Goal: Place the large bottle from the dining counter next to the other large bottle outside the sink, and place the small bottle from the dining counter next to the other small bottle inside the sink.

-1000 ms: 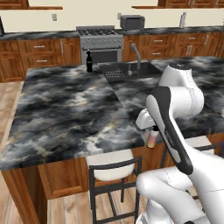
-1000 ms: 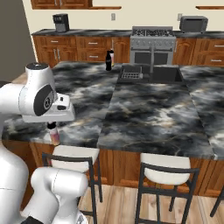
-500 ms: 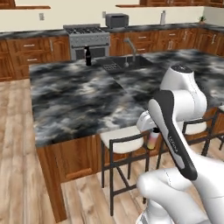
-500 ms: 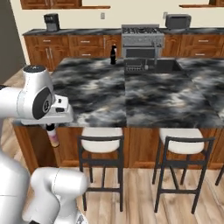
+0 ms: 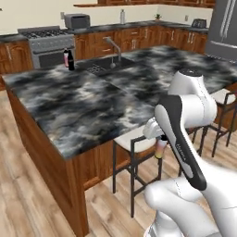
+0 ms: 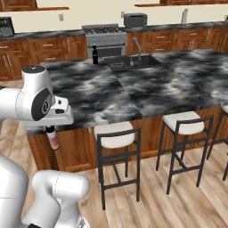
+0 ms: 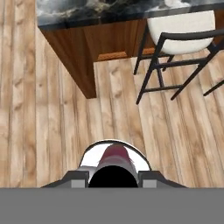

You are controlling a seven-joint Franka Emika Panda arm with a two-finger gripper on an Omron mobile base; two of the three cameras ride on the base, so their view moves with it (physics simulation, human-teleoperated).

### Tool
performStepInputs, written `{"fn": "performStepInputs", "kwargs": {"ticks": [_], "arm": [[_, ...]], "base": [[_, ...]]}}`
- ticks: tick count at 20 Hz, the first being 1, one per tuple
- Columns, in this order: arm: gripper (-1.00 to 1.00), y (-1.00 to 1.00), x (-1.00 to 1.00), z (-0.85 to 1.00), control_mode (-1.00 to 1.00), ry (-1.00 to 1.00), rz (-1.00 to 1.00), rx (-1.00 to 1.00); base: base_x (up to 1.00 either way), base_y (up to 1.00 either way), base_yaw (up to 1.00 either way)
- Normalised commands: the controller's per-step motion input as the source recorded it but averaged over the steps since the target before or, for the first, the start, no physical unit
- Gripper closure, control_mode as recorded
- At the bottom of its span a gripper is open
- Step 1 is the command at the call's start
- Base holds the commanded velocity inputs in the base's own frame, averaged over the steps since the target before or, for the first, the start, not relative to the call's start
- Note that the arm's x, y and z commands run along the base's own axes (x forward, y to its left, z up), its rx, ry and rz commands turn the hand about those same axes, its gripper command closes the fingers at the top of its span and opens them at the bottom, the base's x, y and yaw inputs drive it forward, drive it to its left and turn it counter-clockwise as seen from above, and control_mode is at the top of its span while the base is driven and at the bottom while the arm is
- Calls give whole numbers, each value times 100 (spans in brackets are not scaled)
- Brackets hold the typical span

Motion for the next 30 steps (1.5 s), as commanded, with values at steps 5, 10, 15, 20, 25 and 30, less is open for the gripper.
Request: {"fn": "performStepInputs", "kwargs": {"ticks": [5,10,15,20,25,30], "arm": [[100,0,0,0,100,0,0,0],[100,0,0,0,100,0,0,0],[100,0,0,0,100,0,0,0],[100,0,0,0,100,0,0,0],[100,0,0,0,100,0,0,0],[100,0,0,0,100,0,0,0]], "base": [[0,100,-51],[0,100,-53],[0,100,-51],[-19,100,-45],[-36,100,-41],[-4,100,-44]]}}
